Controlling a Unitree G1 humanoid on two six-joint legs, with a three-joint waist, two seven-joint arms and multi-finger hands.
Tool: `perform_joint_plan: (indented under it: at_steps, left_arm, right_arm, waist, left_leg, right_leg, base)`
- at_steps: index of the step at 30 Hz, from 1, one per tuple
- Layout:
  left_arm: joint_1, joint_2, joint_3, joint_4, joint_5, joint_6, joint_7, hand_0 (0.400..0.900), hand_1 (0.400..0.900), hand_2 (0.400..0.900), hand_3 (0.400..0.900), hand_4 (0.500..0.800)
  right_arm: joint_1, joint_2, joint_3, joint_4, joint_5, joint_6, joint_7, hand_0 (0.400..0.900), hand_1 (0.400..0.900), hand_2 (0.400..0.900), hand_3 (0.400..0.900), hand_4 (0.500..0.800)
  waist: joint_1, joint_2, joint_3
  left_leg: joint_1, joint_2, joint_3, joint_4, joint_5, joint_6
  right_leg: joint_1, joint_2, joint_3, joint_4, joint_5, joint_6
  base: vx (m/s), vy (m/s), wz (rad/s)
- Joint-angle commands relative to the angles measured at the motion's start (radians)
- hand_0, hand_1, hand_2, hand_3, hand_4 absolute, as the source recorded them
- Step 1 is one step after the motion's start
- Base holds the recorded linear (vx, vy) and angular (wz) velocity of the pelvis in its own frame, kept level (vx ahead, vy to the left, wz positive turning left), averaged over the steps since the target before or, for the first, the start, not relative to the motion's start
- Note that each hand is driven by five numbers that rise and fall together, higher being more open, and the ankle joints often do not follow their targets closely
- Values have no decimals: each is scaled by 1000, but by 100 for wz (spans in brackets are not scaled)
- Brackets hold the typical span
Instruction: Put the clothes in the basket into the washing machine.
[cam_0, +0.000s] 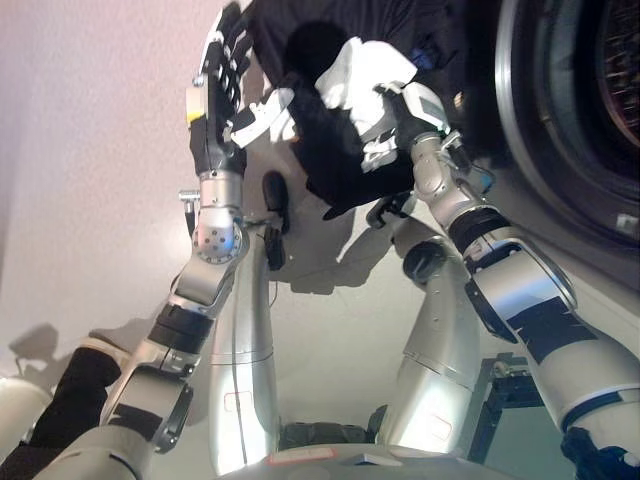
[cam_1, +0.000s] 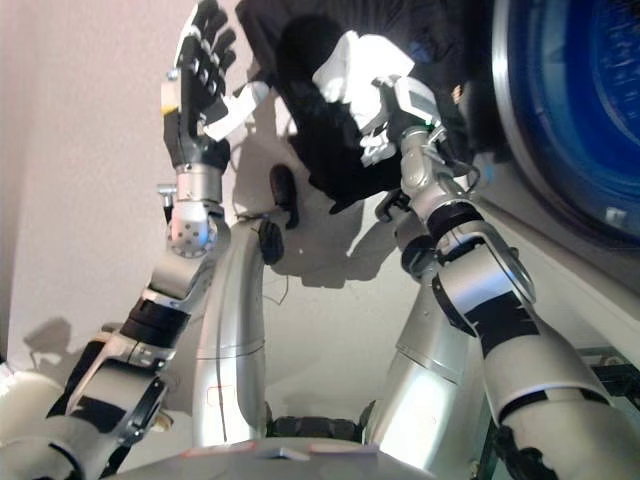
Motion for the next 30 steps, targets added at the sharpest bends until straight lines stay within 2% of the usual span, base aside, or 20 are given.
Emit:
perform_joint_plan:
  at_steps: [1, 6, 10, 11, 12, 13, 14, 20, 23, 29, 30]
  left_arm:
    - [37, -7, -1, -226, 9, -128, 33, 900, 900, 900, 900, 800]
    - [64, 6, 1, -237, -24, -132, 49, 900, 900, 900, 900, 800]
    - [93, 10, -4, -230, -50, -125, 42, 900, 900, 900, 900, 800]
    - [93, 11, -8, -224, -58, -121, 35, 900, 900, 900, 900, 800]
    - [99, 10, -16, -215, -69, -115, 25, 900, 900, 900, 900, 800]
    - [99, 10, -17, -216, -70, -115, 24, 900, 900, 900, 900, 800]
    - [101, 11, -19, -213, -73, -106, 21, 900, 900, 900, 900, 800]
    - [113, 10, -11, -190, -64, -91, 20, 900, 900, 900, 900, 800]
    - [138, 12, 22, -181, -57, -85, 28, 900, 900, 900, 900, 800]
    - [189, 15, 105, -165, -31, -67, 49, 900, 900, 900, 900, 800]
    - [190, 14, 102, -165, -30, -67, 49, 900, 900, 900, 900, 800]
  right_arm:
    - [13, 15, 8, 47, 9, -13, -40, 900, 900, 900, 900, 800]
    - [38, 68, 15, 62, -19, -1, -35, 900, 900, 900, 900, 800]
    - [79, 105, 29, 90, -62, 23, 6, 900, 900, 900, 900, 800]
    - [93, 118, 39, 99, -79, 28, 31, 771, 771, 771, 771, 722]
    - [107, 128, 38, 108, -86, 33, 48, 608, 608, 608, 608, 625]
    - [108, 128, 38, 108, -86, 33, 48, 545, 545, 545, 545, 587]
    - [122, 132, 28, 106, -86, 33, 46, 400, 400, 400, 400, 500]
    - [181, 118, -16, 61, -57, 26, 17, 400, 400, 400, 400, 500]
    - [176, 67, -51, -32, 4, 0, -5, 400, 400, 400, 400, 500]
    - [264, -113, -144, -572, 150, -71, -22, 400, 400, 400, 400, 500]
    - [278, -118, -149, -589, 151, -64, -19, 400, 400, 400, 400, 500]
  waist:
    - [21, 86, -84]
    - [42, 120, -59]
    - [49, 140, -62]
    - [50, 143, -64]
    - [49, 146, -69]
    - [48, 147, -70]
    - [46, 147, -74]
    - [25, 123, -114]
    - [1, 98, -142]
    - [-87, 29, -177]
    - [-83, 30, -176]
  left_leg:
    - [-34, -72, -16, -60, -26, 35]
    - [-57, -78, -36, -39, -17, 44]
    - [-66, -88, -54, -26, -12, 47]
    - [-67, -92, -58, -22, -12, 46]
    - [-67, -95, -62, -20, -11, 46]
    - [-67, -97, -63, -20, -10, 46]
    - [-67, -98, -64, -19, -10, 46]
    - [-68, -95, -54, -17, -15, 44]
    - [-68, -90, -41, -25, -18, 40]
    - [-39, -63, -17, -87, -17, 26]
    - [-33, -62, -17, -92, -14, 26]
  right_leg:
    - [-179, -23, 16, 122, -97, 156]
    - [-199, -38, 5, 149, -103, 150]
    - [-199, -49, -3, 167, -110, 142]
    - [-199, -51, -3, 171, -112, 140]
    - [-199, -56, -3, 177, -114, 137]
    - [-199, -58, -4, 178, -115, 137]
    - [-199, -59, -3, 179, -115, 136]
    - [-199, -56, 5, 172, -112, 131]
    - [-199, -49, 8, 157, -108, 133]
    - [-149, -8, -25, 56, -80, 147]
    - [-142, -5, -27, 49, -77, 147]
  base:
    - [6, -22, 25]
    - [21, -12, 12]
    - [31, -23, 19]
    - [32, -26, 18]
    - [32, -26, 19]
    - [35, -15, 15]
    - [26, -2, 9]
    - [37, 9, 0]
    - [28, 8, -6]
    - [-5, 17, -25]
    - [-23, 28, -30]
